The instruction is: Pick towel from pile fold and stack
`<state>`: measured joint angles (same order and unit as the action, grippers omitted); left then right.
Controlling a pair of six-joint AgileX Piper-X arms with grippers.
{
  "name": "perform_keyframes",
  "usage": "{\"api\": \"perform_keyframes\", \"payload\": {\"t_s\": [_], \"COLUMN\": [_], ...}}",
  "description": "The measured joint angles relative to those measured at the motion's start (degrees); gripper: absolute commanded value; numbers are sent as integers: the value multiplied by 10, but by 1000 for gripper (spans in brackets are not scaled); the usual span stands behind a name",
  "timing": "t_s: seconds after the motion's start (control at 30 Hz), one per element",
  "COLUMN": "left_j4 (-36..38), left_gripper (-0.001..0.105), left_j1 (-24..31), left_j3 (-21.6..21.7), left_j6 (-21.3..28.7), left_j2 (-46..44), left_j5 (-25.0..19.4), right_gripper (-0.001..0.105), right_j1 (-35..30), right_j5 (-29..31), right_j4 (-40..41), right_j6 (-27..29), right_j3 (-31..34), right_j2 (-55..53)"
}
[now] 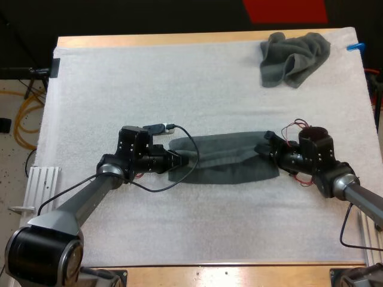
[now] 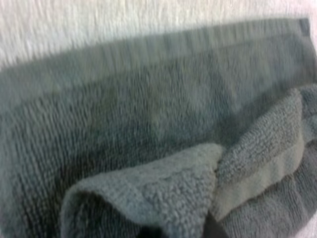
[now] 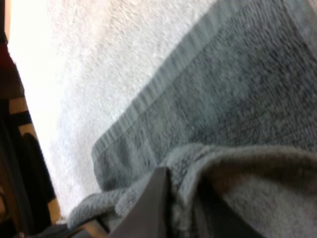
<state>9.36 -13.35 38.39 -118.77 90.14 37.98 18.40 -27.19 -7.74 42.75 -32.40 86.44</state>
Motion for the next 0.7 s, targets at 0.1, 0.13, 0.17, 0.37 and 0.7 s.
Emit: {"api": "perform_keyframes", "payload": {"t_s": [0.1, 0.13, 0.17, 0.37, 0.7], "left_j4": [-16, -22, -25, -27, 24], "left_gripper": [19, 23, 26, 37, 66], "left_j1": [0, 0, 0, 0, 0], "left_j3": [0, 0, 0, 11, 72], "left_j6": [10, 16, 21, 55, 72], "left_j2": [0, 0, 0, 0, -36], "left_j5": [0, 0, 0, 0, 0], "right_gripper": [23, 32, 38, 74, 74], "right_j1": [-1, -1, -1, -1, -1], "right_j5": [0, 0, 0, 0, 4], "right_j4": [-25, -33, -41, -104, -131], "right_j6": [18, 19, 19, 47, 182], "right_j3": [0, 0, 0, 0, -26], "right_j2": [0, 0, 0, 0, -32]}}
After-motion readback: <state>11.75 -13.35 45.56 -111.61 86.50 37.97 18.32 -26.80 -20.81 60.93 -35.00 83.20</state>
